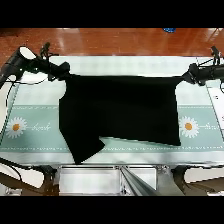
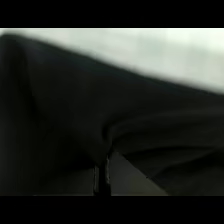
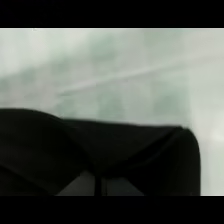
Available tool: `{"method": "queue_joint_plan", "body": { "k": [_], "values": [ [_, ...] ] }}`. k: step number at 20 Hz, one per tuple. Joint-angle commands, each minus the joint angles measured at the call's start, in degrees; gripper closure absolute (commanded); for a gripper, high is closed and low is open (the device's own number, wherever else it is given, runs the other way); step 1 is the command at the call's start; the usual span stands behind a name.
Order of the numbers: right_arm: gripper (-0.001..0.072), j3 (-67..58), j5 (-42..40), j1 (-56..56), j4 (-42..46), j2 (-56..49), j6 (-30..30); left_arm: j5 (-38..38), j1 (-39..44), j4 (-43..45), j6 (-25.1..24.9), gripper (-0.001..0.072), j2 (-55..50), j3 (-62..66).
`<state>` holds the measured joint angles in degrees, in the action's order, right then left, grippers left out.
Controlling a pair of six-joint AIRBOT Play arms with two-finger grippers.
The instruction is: Fold the shirts.
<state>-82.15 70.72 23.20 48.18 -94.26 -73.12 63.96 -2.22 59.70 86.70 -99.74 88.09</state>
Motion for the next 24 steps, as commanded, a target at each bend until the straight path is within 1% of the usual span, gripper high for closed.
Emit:
{"method": "queue_joint_plan", "body": {
  "k": [1, 3, 5, 7, 8, 9, 10, 11, 12, 14, 16, 18, 21, 22, 24],
  "values": [
    [0.0682, 0.87, 7.80, -1.46, 9.01, -0.52, -0.11, 12.52, -0.26, 7.82, -6.51, 0.0691, -0.63, -1.79],
    [0.0682, 3.32, 6.97, -3.37, 11.85, -0.52, -0.39, 11.80, 0.15, 7.80, -6.49, 0.0690, -0.63, -5.95],
    [0.0682, 5.90, 4.02, -4.48, 12.11, -0.57, -1.07, 9.33, 1.27, 7.82, -6.51, 0.0691, -0.63, -10.08],
    [0.0680, 8.00, 0.87, -4.81, 12.24, -0.57, -3.96, 8.02, 2.01, 7.80, -6.51, 0.0690, -0.66, -12.07],
    [0.0596, 8.13, 0.17, -4.81, 12.55, -0.57, -5.95, 8.04, 2.14, 7.80, -6.47, 0.0686, -0.63, -12.09],
    [0.0389, 8.11, -0.04, -4.79, 12.68, -0.50, -7.50, 8.26, 2.12, 7.78, -5.31, 0.0609, -0.50, -12.00],
    [0.0299, 8.04, 0.39, -4.79, 13.07, -0.28, -7.91, 10.10, 1.88, 7.82, -5.14, 0.0393, -0.46, -11.54],
    [0.0298, 7.93, 1.20, -4.79, 14.27, 0.04, -8.66, 12.92, 1.53, 7.93, -6.78, 0.0205, -0.35, -10.78],
    [0.0299, 7.93, 2.29, -4.46, 15.69, 0.83, -9.18, 16.00, 0.83, 8.09, -8.31, 0.0201, -0.15, -9.73],
    [0.0299, 7.93, 5.03, -2.82, 18.56, 3.37, -9.62, 19.82, -1.90, 8.09, -9.14, 0.0202, 1.88, -8.94],
    [0.0299, 8.50, 7.50, -0.15, 21.94, 6.93, -9.86, 20.70, -5.90, 8.07, -8.98, 0.0202, 5.81, -9.68],
    [0.0299, 13.38, 4.61, 2.82, 22.10, 12.26, -9.86, 19.19, -10.95, 8.04, -8.96, 0.0202, 12.04, -13.57],
    [0.0300, 29.05, -6.05, 4.48, 16.94, 22.01, -8.79, 14.21, -18.71, 7.23, -8.96, 0.0201, 22.91, -26.21],
    [0.0300, 35.23, -9.35, 4.20, 12.76, 25.38, -6.64, 12.41, -21.11, 5.81, -8.96, 0.0201, 26.47, -31.74],
    [0.0300, 45.79, -13.20, 4.09, 2.49, 31.10, -0.37, 9.75, -25.14, 0.09, -9.62, 0.0201, 32.72, -43.15]
  ]
}}
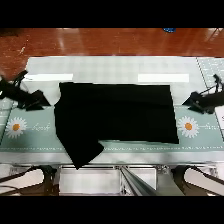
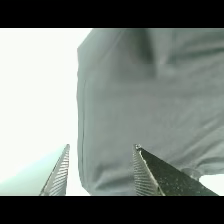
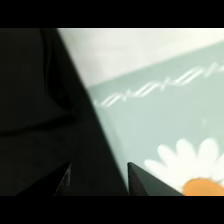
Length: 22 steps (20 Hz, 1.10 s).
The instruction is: Fold the shirts.
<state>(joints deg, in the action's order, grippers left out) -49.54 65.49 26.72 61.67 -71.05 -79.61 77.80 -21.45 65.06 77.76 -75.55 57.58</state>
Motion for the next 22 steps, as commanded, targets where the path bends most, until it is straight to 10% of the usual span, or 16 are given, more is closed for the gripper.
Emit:
{"method": "queue_joint_plan", "body": {
  "k": [1, 22],
  "values": [
    [0.0300, 16.63, -8.63, 0.57, -14.03, 9.99, 7.80, -4.57, -7.17, -7.15, -1.99, 0.0201, 10.60, -17.49],
    [0.0301, 21.33, -8.61, 1.33, -31.26, 17.70, 10.10, -11.76, 2.29, -9.31, 3.39, 0.0203, 12.11, -37.46]
  ]
}}
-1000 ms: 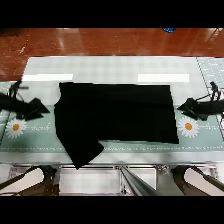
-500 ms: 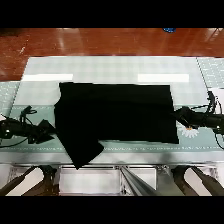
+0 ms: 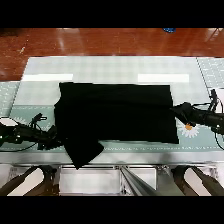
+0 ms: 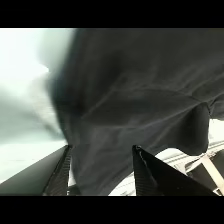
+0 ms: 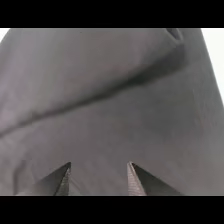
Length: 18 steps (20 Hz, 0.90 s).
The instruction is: Fold the shirts.
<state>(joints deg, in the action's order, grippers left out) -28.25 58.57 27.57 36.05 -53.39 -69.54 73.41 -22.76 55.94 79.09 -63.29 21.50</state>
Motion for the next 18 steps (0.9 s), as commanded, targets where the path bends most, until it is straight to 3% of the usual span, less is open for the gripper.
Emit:
{"method": "queue_joint_plan", "body": {
  "k": [1, 2, 3, 4, 7, 9, 10, 18],
  "values": [
    [0.0301, 0.04, -1.38, 1.27, -7.17, 0.04, 0.02, -9.68, 5.51, -0.96, 3.74, 0.0205, -0.11, -1.33],
    [0.0301, 0.04, -0.79, 2.62, -8.09, 0.04, 0.02, -11.54, 6.86, -2.01, 4.85, 0.0222, -0.11, -1.31],
    [0.0301, 0.04, -0.26, 4.61, -8.07, 0.04, 0.44, -12.09, 7.85, -3.08, 4.07, 0.0471, -0.15, -1.20],
    [0.0301, 0.04, 0.09, 6.95, -6.49, 0.04, 2.12, -11.56, 8.39, -4.48, 0.20, 0.0688, -0.15, -0.96],
    [0.0305, 0.28, 6.16, 16.11, 12.94, 0.04, -0.11, -8.24, 8.46, -5.01, -2.12, 0.0691, -0.09, -0.04],
    [0.0305, 2.43, 11.56, 17.88, 27.85, 0.04, -7.41, -8.02, 8.46, -5.01, -2.14, 0.0691, -0.09, -0.07],
    [0.0305, 3.72, 11.87, 17.42, 29.90, 0.09, -10.71, -8.04, 8.46, -5.01, -2.14, 0.0691, -0.09, -0.07],
    [0.0305, 4.92, 16.46, 11.13, 31.54, -3.41, -11.10, -8.04, 8.48, -5.01, -2.12, 0.0691, -0.09, -0.07]
  ]
}}
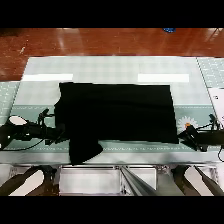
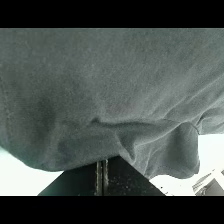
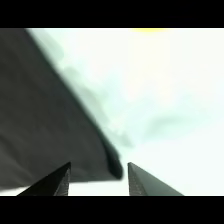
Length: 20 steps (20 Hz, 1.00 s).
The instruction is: Fold the shirts.
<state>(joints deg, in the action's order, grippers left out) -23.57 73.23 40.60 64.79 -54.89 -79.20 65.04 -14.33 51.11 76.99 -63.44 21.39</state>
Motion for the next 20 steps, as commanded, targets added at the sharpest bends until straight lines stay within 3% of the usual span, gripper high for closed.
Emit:
{"method": "queue_joint_plan", "body": {
  "k": [1, 4, 8, 10, 12, 15, 20],
  "values": [
    [0.0305, 0.24, 1.75, -2.62, 2.25, -3.15, -1.31, 0.35, 0.04, -0.20, -0.02, 0.0691, 0.07, 0.04],
    [0.0305, 0.24, -1.07, -4.39, 0.50, -6.03, -1.01, 0.33, 0.04, -0.20, -0.02, 0.0691, 0.07, 0.04],
    [0.0317, 0.17, -5.57, -4.74, -9.79, -9.77, 2.99, 0.37, 0.04, -0.20, 0.17, 0.0691, 0.07, 0.09],
    [0.0409, -0.72, -5.29, -4.76, -14.32, -10.16, 5.97, 0.72, 0.00, -0.17, 0.15, 0.0691, 0.07, 1.16],
    [0.0677, -1.97, -3.50, -4.76, -17.14, -10.16, 10.84, 1.07, 0.00, -0.17, 0.17, 0.0691, 0.07, 3.74],
    [0.0682, -4.15, 0.31, -4.76, -18.25, -10.16, 14.08, 3.48, 0.00, -0.20, 0.17, 0.0691, 0.04, 10.51],
    [0.0682, -11.58, 2.12, -4.76, -23.56, -10.32, 14.14, 6.12, 0.07, -1.46, 2.10, 0.0691, -0.31, 24.00]
  ]
}}
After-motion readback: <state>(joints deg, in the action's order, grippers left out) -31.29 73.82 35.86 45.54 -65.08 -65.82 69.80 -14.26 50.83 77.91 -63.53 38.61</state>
